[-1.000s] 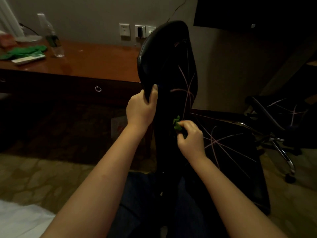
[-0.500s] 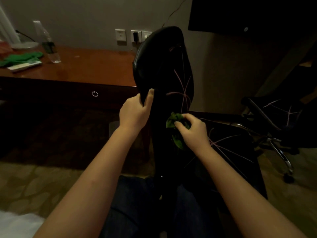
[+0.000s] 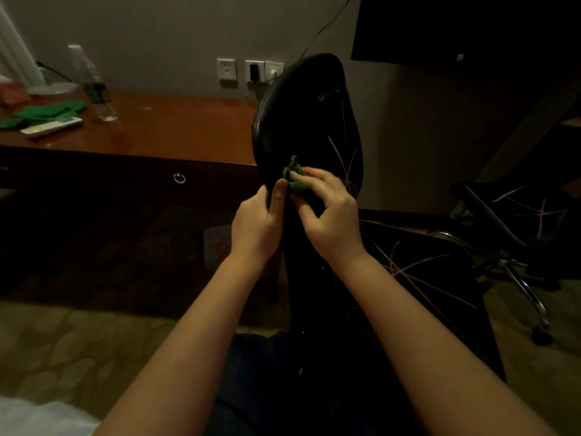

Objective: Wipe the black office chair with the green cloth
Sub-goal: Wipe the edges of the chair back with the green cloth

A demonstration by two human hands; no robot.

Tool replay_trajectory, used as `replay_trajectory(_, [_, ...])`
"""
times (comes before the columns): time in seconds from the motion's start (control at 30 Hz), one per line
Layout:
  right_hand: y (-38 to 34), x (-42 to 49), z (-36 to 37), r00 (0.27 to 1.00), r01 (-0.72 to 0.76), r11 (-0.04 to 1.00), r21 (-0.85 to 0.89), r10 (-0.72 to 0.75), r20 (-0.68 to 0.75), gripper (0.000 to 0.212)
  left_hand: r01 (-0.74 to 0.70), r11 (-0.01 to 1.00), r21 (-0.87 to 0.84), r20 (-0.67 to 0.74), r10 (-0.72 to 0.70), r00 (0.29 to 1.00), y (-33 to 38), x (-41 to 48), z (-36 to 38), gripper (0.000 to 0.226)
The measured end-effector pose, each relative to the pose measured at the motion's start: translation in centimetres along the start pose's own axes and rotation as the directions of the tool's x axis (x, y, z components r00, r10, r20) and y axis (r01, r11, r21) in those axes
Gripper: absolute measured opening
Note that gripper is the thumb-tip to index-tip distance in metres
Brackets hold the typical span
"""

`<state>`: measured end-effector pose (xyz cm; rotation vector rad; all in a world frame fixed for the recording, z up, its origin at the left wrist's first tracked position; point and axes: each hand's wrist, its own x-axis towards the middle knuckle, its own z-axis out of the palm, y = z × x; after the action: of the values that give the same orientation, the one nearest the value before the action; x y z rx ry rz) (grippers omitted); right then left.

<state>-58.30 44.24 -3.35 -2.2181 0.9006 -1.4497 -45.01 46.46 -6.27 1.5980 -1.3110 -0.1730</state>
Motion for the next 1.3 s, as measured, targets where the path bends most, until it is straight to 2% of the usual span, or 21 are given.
replay_trajectory(0.1, [0.4,-0.2,0.5,0.998,-0.022,0.999,-0.040,0.020,-0.058,0.028,0.019,1.000,-0.007,0.000,-0.019,1.000,-0.2,0.0,0.0,0.060])
replay_trajectory(0.2, [0.9,-1.6,0.9,0.998,-0.051,0.995,-0.083,0.047,-0.046,0.029,0.014,0.999,0.030,-0.012,-0.013,1.000,-0.4,0.0,0.0,0.050])
replay_trajectory(0.37, [2.2,-3.8,0.8,0.997,-0.078,0.988,-0.134,0.074,-0.037,0.033,-0.002,0.999,0.037,0.000,0.002,1.000,-0.4,-0.1,0.0,0.051])
replay_trajectory(0.8, [6.4,-8.7,-0.8,0.950,-0.271,0.944,-0.188,0.294,0.108,0.029,0.007,0.999,0.052,0.027,-0.009,1.000,-0.1,-0.3,-0.3,0.042])
replay_trajectory(0.9, [6.7,-7.5,-2.0,0.923,-0.338,0.935,-0.110,0.352,0.156,0.016,0.008,0.999,0.052,0.028,-0.009,1.000,0.2,-0.4,-0.5,0.042])
replay_trajectory(1.0, [6.3,-5.1,-3.3,0.861,-0.487,0.867,0.105,0.456,0.227,0.017,0.003,0.999,0.043,0.046,-0.005,0.999,0.3,-0.6,-0.5,0.040])
replay_trajectory(1.03, [6.0,-4.2,-3.6,0.859,-0.495,0.858,0.139,0.459,0.227,0.013,0.002,0.999,0.039,0.048,-0.004,0.999,0.4,-0.6,-0.5,0.041])
replay_trajectory(1.13, [3.9,-0.7,-3.5,0.932,-0.353,0.926,0.134,0.335,0.139,0.008,0.016,1.000,0.017,0.043,-0.016,0.999,0.4,-0.6,-0.5,0.048])
replay_trajectory(1.2, [2.3,1.6,-2.9,0.977,-0.213,0.969,0.122,0.207,0.055,0.014,0.025,1.000,0.011,0.037,-0.025,0.999,0.4,-0.5,-0.5,0.058])
replay_trajectory(1.3, [0.4,2.8,-1.2,0.999,-0.046,0.997,0.054,0.045,0.019,0.028,0.012,1.000,0.016,0.030,-0.013,0.999,0.2,-0.3,-0.4,0.049])
